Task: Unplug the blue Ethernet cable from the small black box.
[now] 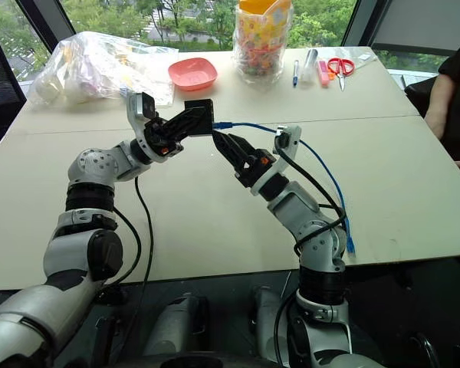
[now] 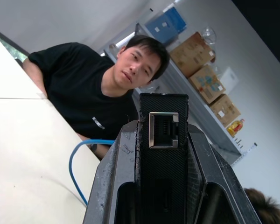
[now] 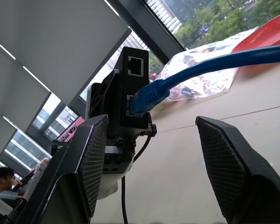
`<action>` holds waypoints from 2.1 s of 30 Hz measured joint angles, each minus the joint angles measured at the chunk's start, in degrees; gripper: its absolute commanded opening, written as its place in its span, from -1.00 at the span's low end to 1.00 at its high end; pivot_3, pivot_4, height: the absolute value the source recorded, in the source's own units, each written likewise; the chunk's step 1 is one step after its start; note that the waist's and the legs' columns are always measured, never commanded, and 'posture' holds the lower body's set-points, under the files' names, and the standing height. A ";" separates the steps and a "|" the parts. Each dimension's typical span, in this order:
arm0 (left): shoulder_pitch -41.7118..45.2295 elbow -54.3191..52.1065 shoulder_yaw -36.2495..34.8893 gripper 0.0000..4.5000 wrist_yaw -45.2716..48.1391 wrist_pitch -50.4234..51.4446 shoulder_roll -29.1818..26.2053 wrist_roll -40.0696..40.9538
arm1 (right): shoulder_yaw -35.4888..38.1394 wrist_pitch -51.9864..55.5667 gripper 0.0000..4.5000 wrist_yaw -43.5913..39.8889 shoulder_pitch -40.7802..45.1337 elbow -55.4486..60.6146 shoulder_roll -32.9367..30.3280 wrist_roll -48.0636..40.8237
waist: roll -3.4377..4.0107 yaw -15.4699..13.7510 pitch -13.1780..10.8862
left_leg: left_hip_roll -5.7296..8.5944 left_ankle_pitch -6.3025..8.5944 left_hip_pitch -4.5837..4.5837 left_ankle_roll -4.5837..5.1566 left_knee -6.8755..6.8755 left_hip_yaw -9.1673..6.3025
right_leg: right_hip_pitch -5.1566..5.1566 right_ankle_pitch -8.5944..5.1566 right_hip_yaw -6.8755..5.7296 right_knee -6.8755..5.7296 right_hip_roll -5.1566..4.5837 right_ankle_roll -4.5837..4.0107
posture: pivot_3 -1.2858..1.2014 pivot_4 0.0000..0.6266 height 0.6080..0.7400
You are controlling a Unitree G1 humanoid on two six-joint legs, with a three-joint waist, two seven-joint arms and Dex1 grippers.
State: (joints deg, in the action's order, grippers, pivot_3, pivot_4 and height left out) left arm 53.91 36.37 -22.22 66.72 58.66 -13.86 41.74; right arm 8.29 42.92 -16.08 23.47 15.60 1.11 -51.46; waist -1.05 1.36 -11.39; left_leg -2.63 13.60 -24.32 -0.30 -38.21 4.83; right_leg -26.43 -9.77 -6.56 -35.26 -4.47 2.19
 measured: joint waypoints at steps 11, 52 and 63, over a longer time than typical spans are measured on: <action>-2.62 -4.93 0.78 -0.76 -3.42 1.29 0.54 3.45 | -0.51 -0.84 0.38 -0.64 1.53 -1.36 -0.50 0.01 | 0.00 -0.63 0.00 | 0.03 0.00 -0.03 0.00 0.00 -0.01 | 0.00 0.00 -0.01 0.04 -0.01 0.00 | 0.03 -0.52 1.00; -3.36 1.15 7.05 -0.76 -13.05 -24.42 -2.05 -7.91 | 10.03 -10.24 -0.99 3.99 13.54 -25.50 -16.51 5.21 | 0.01 -0.82 0.00 | 0.25 0.00 -0.07 0.01 0.00 0.07 | 0.05 0.00 -0.01 0.16 -0.18 -0.01 | 0.03 -0.52 1.00; -3.43 5.53 16.52 -0.76 -19.25 -50.41 6.40 -22.59 | 5.57 -22.15 0.84 -5.87 32.18 -71.88 -26.52 25.95 | 0.01 -0.40 -0.01 | 0.18 0.03 -0.06 0.09 0.21 0.39 | -0.10 0.08 0.02 0.12 0.05 -0.14 | 0.03 -0.52 1.00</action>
State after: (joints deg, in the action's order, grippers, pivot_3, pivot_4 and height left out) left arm 50.48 41.90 -5.69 47.47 8.24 -7.46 19.15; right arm 13.86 20.77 -21.95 55.66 -56.28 -25.42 -25.51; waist -1.04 0.96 -11.40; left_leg -2.45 13.63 -24.38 -0.21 -38.01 5.21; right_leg -26.53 -9.69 -6.54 -35.14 -4.42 2.05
